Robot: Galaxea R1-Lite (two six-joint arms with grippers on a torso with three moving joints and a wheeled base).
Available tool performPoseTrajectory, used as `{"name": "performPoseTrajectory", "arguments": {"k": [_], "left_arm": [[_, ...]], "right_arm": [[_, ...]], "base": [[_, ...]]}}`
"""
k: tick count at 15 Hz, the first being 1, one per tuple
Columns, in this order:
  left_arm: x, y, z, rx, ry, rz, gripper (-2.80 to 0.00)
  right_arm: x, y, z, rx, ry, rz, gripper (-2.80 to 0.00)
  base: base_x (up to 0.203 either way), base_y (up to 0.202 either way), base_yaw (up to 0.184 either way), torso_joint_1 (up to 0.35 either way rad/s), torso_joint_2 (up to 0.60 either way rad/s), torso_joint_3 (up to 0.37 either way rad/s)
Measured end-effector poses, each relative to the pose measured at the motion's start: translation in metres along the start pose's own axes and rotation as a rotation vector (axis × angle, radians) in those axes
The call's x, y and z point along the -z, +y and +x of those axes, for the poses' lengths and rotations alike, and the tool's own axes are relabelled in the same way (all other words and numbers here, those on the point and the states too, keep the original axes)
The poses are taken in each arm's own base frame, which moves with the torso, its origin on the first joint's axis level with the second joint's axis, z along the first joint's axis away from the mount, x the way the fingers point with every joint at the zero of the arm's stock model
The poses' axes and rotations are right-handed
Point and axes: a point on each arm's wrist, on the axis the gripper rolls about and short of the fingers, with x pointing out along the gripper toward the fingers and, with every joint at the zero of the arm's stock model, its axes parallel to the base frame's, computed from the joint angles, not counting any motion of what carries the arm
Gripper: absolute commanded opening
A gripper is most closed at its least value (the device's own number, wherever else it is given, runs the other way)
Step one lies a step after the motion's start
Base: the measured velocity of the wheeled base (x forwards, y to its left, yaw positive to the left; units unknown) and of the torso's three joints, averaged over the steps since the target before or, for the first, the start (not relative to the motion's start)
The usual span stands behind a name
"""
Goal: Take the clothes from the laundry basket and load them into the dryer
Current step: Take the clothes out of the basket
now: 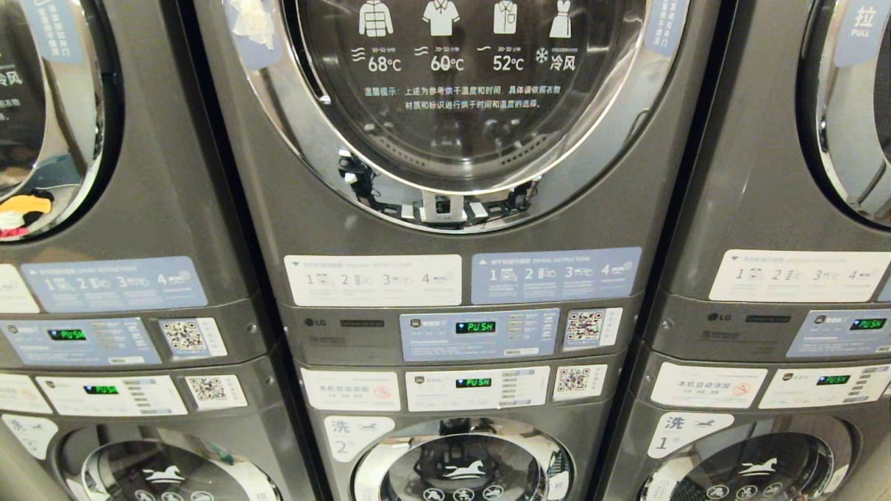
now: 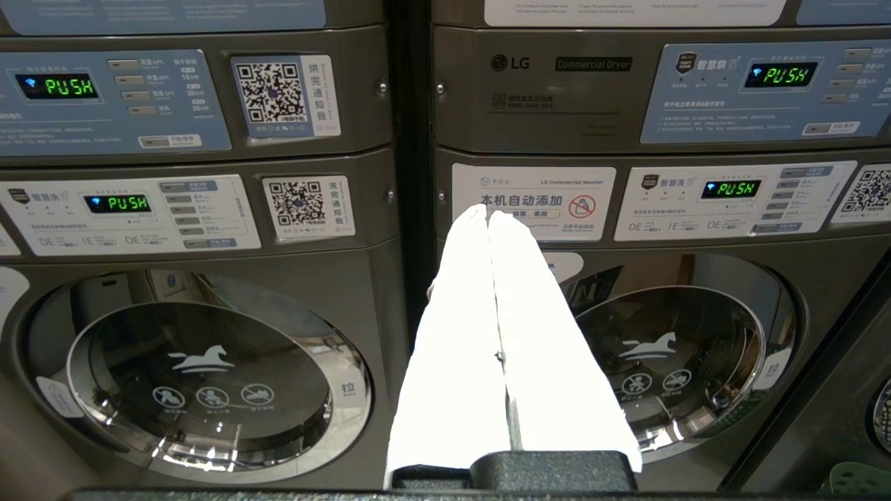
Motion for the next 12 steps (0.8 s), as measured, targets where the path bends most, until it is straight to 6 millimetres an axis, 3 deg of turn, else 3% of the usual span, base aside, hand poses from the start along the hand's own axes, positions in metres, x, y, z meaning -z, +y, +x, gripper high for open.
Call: {"name": "performPoseTrajectory", "arguments": {"k": [12], "left_arm": [[0.0,0.0,0.0,0.0,0.0,0.0,-2.8]], "right_arm": [[-0.0001,0.0,0.0,0.0,-0.001,-0.001,-2.8]], "base": [[0.0,0.0,0.0,-0.065,0.13,0.07]]}}
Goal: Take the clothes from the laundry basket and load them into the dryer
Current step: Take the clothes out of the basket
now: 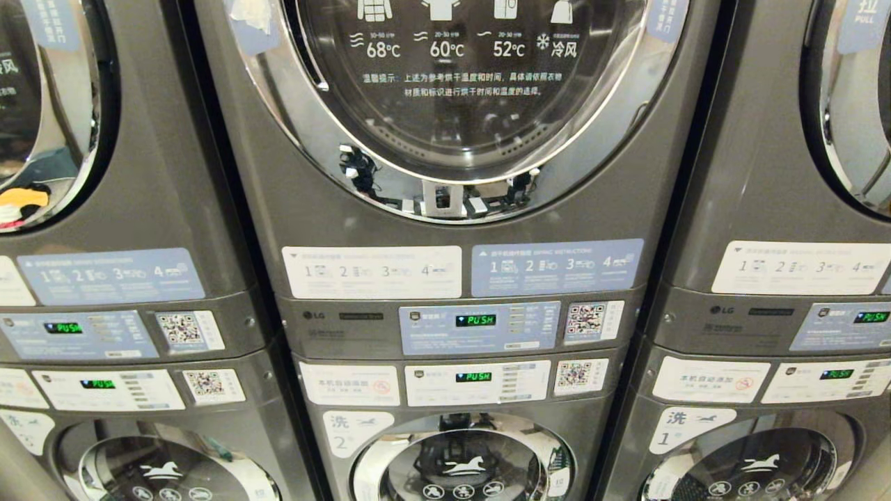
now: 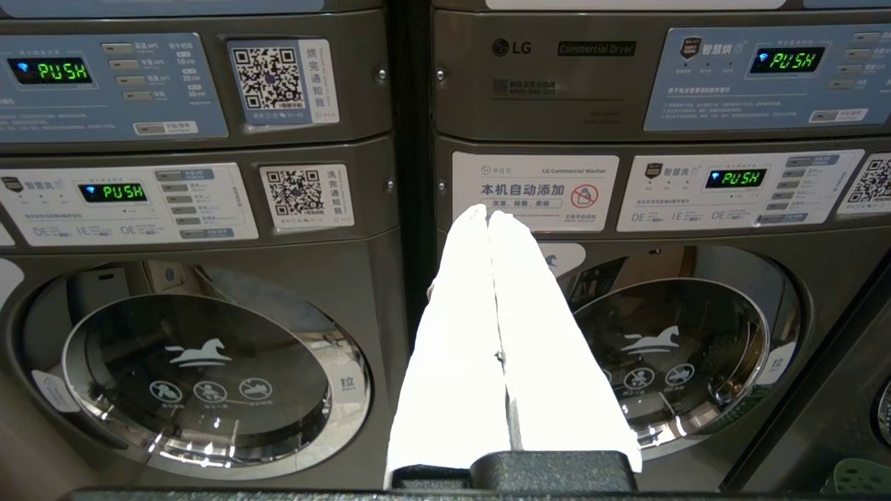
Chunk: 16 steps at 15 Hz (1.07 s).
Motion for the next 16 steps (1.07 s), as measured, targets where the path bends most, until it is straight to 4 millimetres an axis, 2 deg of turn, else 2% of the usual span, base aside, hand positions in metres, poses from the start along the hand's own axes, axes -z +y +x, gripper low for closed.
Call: {"name": "performPoseTrajectory", "arguments": {"k": [16], "left_arm": [[0.0001,0.0,0.0,0.0,0.001,0.0,-2.8]], "right_arm": [[-0.0001,0.0,-0.0001,0.0,0.001,-0.003,-2.8]], "base": [[0.0,0.0,0.0,-0.082,0.17,0.096]]}}
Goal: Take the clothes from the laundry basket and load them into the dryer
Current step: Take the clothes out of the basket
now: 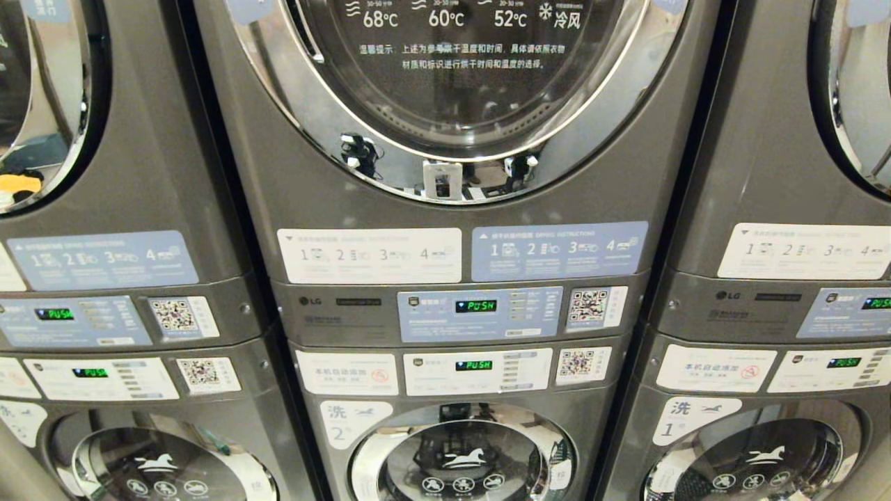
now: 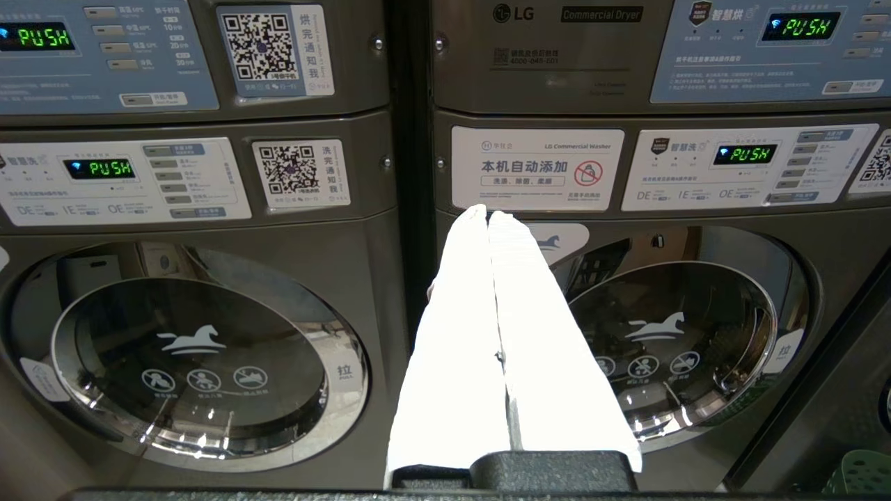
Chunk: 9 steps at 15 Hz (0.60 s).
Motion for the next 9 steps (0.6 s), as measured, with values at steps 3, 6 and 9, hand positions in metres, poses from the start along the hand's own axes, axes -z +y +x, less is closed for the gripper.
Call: {"name": "performPoseTrajectory", "arguments": {"k": [3,6,9], "left_arm": [[0.0,0.0,0.0,0.0,0.0,0.0,-2.8],[0.0,0.0,0.0,0.0,0.0,0.0,-2.8],[0.0,0.0,0.0,0.0,0.0,0.0,-2.8]], "right_arm": [[0.0,0.0,0.0,0.0,0.0,0.001,-2.8],[0.0,0.0,0.0,0.0,-0.001,0.004,-2.8],[0.0002,0.0,0.0001,0.0,0.0,0.001,-2.8]], "base": [[0.0,0.0,0.0,-0.135,0.3,0.156],[0.0,0.0,0.0,-0.147,0.3,0.16],[0.0,0.0,0.0,-0.145,0.31,0.162]]}}
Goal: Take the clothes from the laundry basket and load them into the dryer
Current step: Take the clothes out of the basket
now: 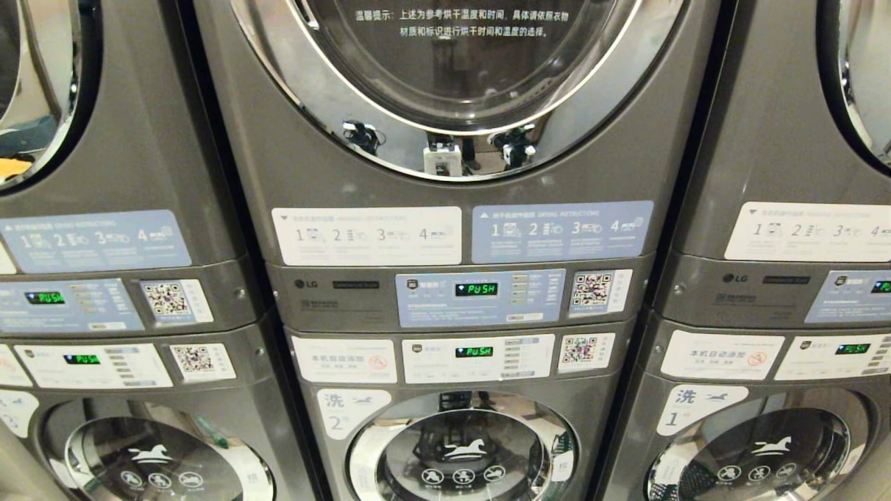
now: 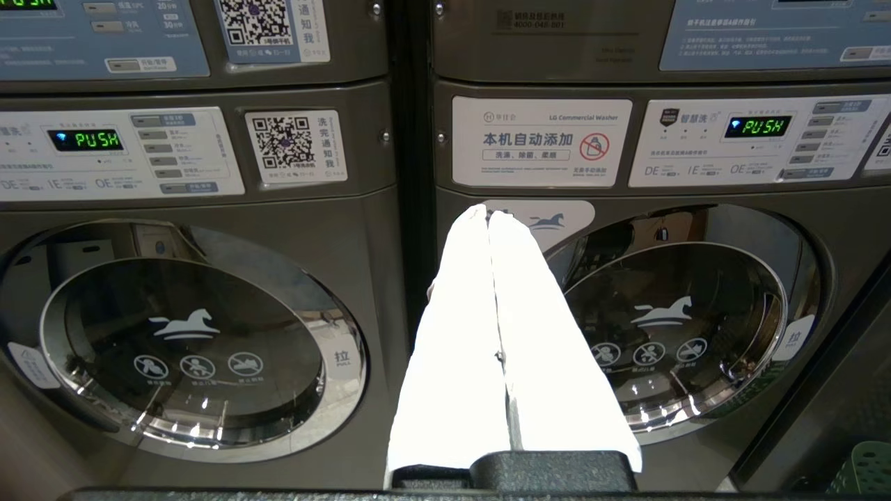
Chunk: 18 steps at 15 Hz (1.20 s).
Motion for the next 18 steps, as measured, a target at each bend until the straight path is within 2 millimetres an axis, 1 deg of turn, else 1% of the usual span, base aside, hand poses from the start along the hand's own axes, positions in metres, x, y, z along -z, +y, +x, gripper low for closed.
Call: {"name": "performPoseTrajectory", "arguments": {"k": [12,18], "left_arm": [[0.0,0.0,0.0,0.0,0.0,0.0,-2.8],[0.0,0.0,0.0,0.0,0.0,0.0,-2.8]], "right_arm": [[-0.0005,0.0,-0.0001,0.0,-0.002,-0.002,-2.8],[-0.0005,0.0,-0.0001,0.0,-0.002,-0.002,-2.8]], "base": [[0.0,0.0,0.0,-0.153,0.33,0.177],[0.0,0.0,0.0,-0.198,0.44,0.237]]}}
